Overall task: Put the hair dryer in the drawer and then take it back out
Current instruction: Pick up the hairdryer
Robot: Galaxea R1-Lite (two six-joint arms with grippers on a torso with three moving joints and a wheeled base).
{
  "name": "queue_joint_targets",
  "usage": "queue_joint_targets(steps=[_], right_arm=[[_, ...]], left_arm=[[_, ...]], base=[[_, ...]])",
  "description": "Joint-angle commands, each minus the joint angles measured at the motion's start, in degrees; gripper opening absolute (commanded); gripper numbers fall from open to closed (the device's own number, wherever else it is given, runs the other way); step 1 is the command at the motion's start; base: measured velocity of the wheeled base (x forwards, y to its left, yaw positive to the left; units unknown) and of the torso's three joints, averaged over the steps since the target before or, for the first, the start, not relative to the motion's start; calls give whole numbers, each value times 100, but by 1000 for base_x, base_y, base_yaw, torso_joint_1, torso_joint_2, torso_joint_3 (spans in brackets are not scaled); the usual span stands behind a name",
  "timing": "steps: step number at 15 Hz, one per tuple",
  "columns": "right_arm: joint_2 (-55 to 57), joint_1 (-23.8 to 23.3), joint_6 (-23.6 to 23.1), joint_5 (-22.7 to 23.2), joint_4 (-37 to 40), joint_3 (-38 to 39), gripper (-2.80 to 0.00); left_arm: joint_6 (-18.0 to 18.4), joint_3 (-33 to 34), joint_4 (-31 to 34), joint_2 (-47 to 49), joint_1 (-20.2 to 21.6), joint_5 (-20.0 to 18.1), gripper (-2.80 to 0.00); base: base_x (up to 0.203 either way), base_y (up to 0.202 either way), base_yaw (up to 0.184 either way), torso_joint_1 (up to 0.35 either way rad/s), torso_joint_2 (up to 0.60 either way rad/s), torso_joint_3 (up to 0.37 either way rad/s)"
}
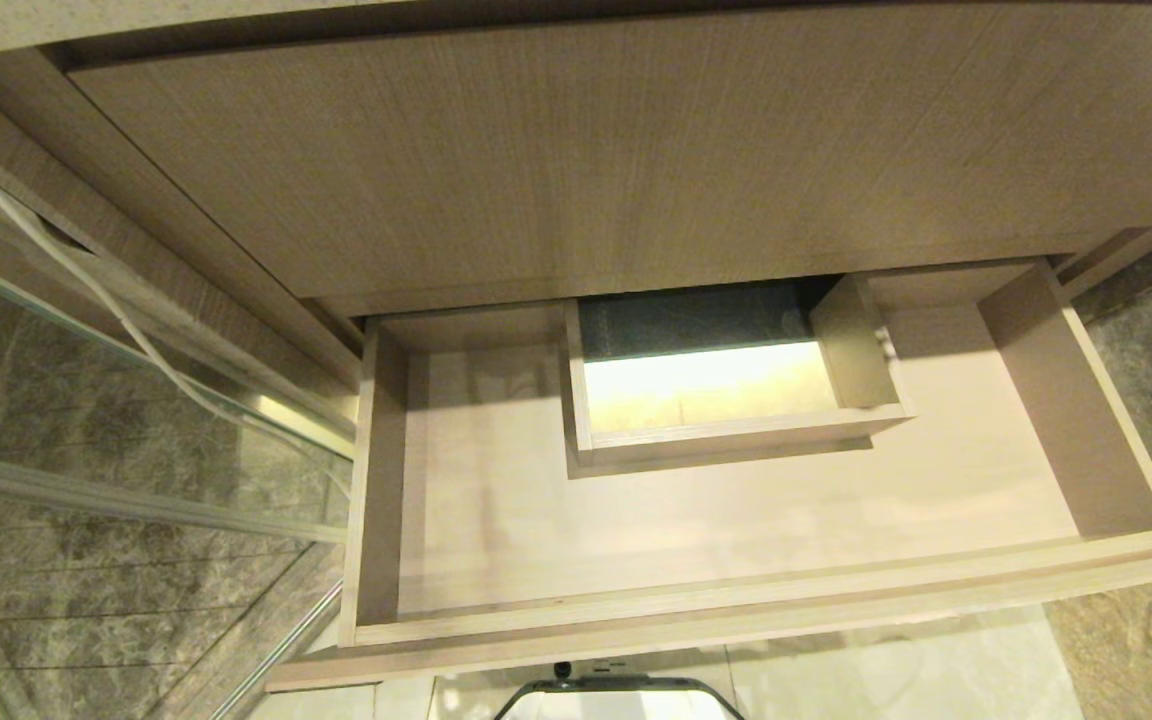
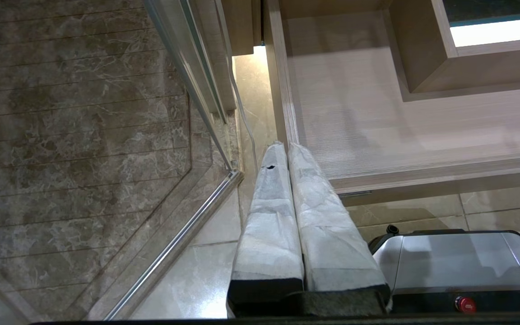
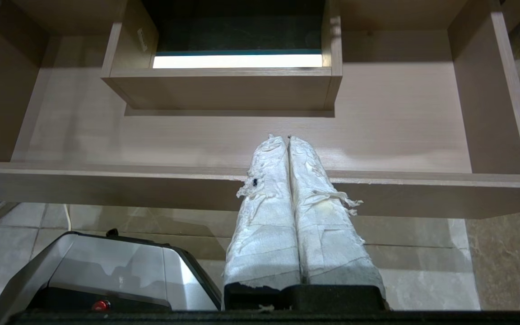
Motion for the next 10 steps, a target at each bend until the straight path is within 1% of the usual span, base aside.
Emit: queue_joint_targets(steps=[1,10], right_arm=[[-218,4,-9,2,-5,229,-280],[-218,4,-3,2,-5,229,-280]], left_arm=[[-4,0,-1,-2,1,7,-280],[-4,3,-1,-2,1,-1,-280]], base=[[0,0,0,0,0,0],[0,0,0,0,0,0]])
